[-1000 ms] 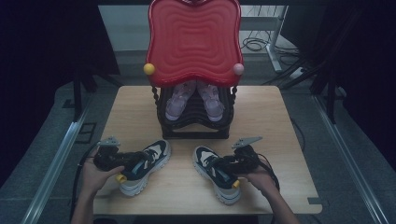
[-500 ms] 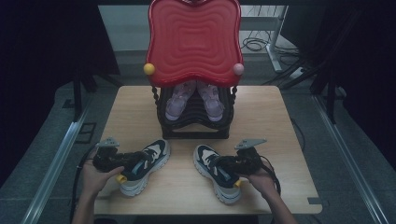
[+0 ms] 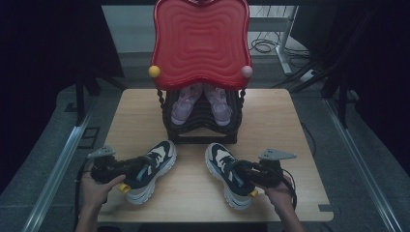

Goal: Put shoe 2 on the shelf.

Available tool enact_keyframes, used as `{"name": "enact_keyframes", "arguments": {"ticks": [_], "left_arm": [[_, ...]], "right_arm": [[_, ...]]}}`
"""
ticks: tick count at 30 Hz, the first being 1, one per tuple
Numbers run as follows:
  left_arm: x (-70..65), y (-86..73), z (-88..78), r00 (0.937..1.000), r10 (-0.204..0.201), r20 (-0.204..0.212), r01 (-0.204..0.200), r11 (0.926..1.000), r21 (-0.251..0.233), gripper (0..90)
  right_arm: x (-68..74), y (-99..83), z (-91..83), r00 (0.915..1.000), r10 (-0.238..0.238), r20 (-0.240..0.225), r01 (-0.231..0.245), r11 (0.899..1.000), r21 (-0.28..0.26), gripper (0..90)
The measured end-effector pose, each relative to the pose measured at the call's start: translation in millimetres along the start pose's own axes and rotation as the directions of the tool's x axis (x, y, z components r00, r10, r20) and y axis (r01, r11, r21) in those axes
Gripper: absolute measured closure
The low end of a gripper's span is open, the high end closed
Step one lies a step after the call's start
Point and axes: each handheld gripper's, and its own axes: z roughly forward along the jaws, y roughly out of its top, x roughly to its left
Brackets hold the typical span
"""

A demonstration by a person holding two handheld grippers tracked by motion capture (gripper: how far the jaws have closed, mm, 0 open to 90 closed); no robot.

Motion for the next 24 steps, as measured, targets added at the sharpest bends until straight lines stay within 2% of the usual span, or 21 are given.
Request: {"name": "enact_keyframes", "arguments": {"ticks": [5, 9, 16, 21, 24], "left_arm": [[-2.6, 0.3, -6.4, 0.9996, -0.018, 0.022, 0.019, 0.9976, -0.066, 70.9], [-2.0, 0.3, -12.9, 0.9992, -0.031, 0.025, 0.034, 0.9939, -0.105, 70.9], [0.1, -0.6, -23.8, 0.9975, -0.059, 0.04, 0.066, 0.9801, -0.187, 70.9], [-1.3, -0.1, -28.8, 0.9976, -0.053, 0.043, 0.061, 0.9752, -0.213, 70.8], [-1.3, -0.1, -29.8, 0.9975, -0.057, 0.042, 0.065, 0.9725, -0.224, 70.9]], "right_arm": [[-2.6, -5.1, -13.5, 0.9998, 0.02, 0.002, -0.02, 0.996, -0.083, 71.6], [-5.9, -9.2, -24.1, 0.9991, 0.042, 0.006, -0.041, 0.989, -0.141, 71.6], [-12.4, -15.2, -42.6, 0.9956, 0.092, 0.02, -0.084, 0.965, -0.25, 71.7], [-20.4, -17.6, -52.2, 0.9892, 0.141, 0.04, -0.121, 0.938, -0.325, 71.7], [-24.8, -19.2, -55.5, 0.986, 0.159, 0.049, -0.133, 0.928, -0.347, 71.7]]}}
